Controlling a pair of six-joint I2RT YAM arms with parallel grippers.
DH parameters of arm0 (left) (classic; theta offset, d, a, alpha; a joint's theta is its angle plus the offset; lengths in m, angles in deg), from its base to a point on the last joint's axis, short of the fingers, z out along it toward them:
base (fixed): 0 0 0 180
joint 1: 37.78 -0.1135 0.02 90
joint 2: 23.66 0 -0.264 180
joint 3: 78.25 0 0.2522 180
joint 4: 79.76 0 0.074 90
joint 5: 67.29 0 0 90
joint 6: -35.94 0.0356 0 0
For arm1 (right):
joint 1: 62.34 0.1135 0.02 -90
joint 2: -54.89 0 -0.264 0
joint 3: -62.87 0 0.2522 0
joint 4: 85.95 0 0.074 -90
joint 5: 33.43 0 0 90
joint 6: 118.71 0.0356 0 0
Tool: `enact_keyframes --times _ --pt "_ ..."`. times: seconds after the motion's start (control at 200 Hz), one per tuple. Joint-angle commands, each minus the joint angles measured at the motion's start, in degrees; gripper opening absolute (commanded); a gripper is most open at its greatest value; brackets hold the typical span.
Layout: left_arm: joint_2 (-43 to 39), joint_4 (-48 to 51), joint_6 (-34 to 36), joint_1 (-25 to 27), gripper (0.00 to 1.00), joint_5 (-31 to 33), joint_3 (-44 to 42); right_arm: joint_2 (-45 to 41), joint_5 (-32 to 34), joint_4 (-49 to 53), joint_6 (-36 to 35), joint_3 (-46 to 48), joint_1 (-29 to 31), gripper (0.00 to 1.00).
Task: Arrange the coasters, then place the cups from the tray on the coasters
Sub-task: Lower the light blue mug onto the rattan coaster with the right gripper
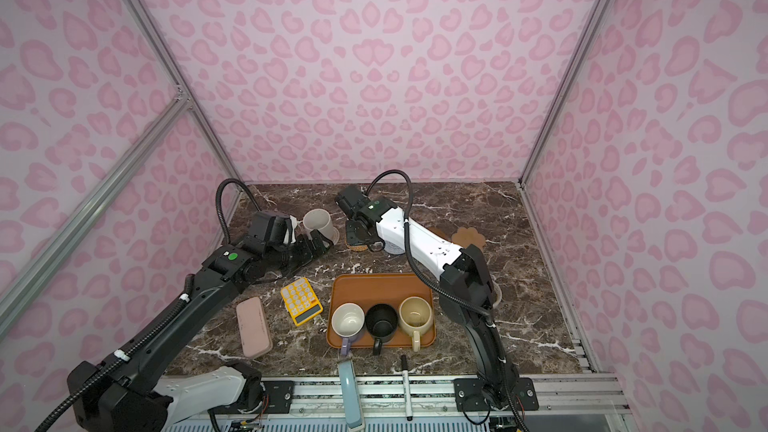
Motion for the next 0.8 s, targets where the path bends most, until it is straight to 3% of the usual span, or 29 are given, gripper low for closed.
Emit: enact_keyframes --times 0.0,0.415,0.8 --pt "0.81 -1.97 0.76 -0.12 0.97 -0.32 0.39 3.29 1.87 1.16 1.15 -4.22 -0.14 0.0" --pt "2.06 -3.55 0.27 -0.27 0.97 -0.34 -1.7 12.9 3.02 3.49 5.17 -14.87 -0.97 0.0" --pt "1.05 -3.82 -0.21 -0.22 0.97 -0.63 -3.82 15.34 3.24 3.84 4.92 -15.77 -0.72 0.0"
